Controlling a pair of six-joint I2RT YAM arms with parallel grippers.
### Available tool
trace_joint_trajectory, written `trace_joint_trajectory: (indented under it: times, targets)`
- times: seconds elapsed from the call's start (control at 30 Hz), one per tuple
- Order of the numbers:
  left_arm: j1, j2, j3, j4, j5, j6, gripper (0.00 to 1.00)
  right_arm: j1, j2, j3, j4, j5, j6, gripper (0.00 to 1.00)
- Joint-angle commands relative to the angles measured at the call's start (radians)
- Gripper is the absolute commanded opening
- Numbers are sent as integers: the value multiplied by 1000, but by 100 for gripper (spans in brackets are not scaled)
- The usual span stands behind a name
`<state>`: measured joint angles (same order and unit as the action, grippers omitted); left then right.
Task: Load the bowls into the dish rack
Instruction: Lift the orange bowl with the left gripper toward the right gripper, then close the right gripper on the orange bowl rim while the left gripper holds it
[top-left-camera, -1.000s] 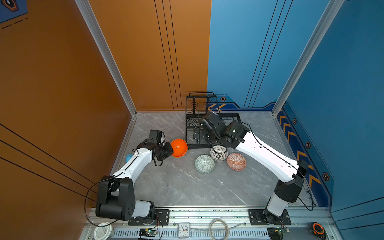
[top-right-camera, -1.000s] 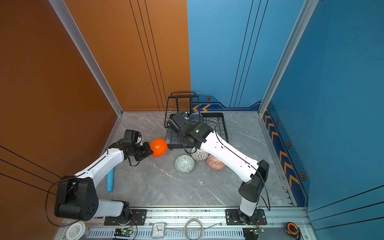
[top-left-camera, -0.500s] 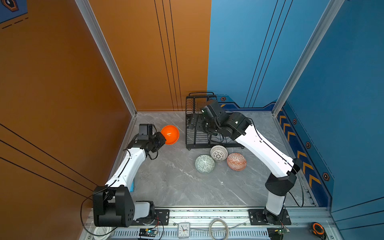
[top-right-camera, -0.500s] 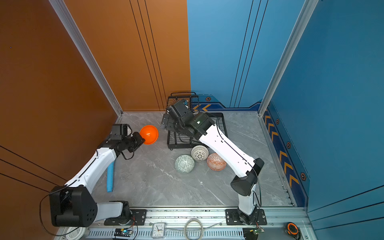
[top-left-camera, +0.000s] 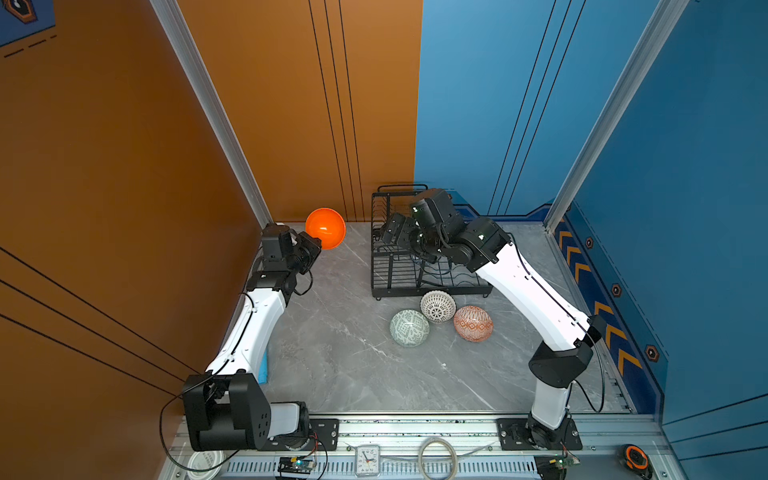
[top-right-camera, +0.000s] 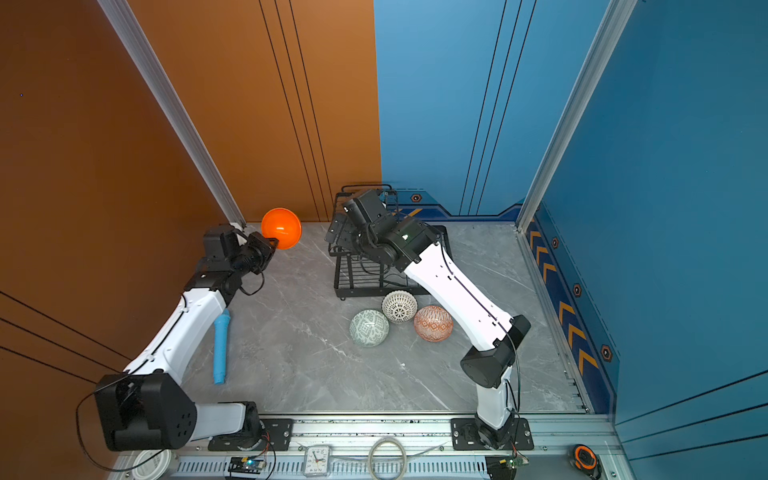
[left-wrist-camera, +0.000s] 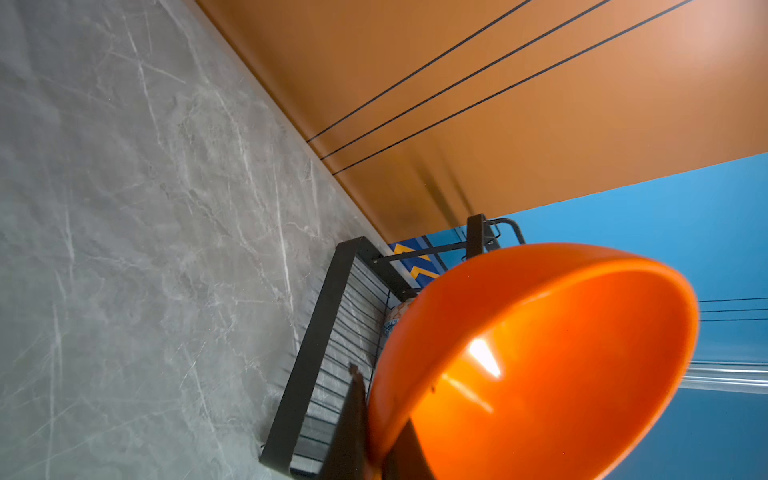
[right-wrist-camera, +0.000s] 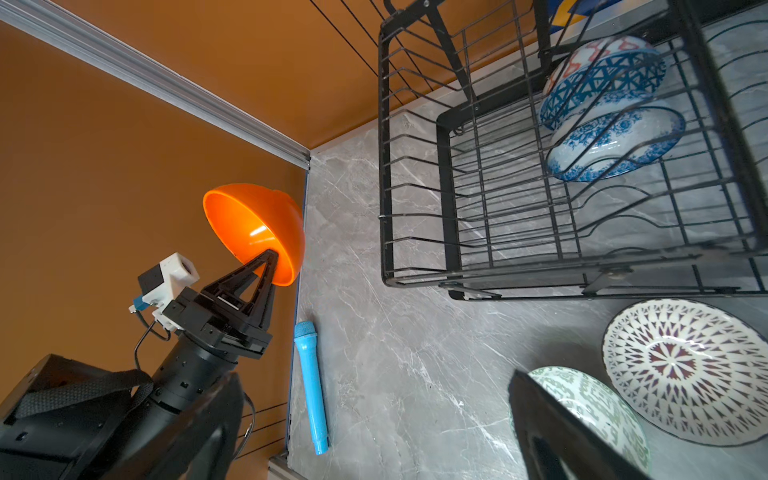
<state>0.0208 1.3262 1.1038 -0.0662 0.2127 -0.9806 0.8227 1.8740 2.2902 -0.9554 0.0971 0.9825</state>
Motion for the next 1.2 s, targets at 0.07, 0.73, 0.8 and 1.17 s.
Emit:
trace_joint_trajectory:
  times: [0.07,0.73,0.8,1.17]
  targets:
    - [-61,-3,43,203,-139,9,0,-28,9,68,79,-40,31,100]
    - [-405,102,179,437,-600,378,0,-108,22,116,329,-147,256,100]
    - [-442,119,198,439,-642,431,0,-112,23,116,351,-150,287,100]
    - [-580,159,222,546,-756,622,0,-114,50,116,489,-110,457,98]
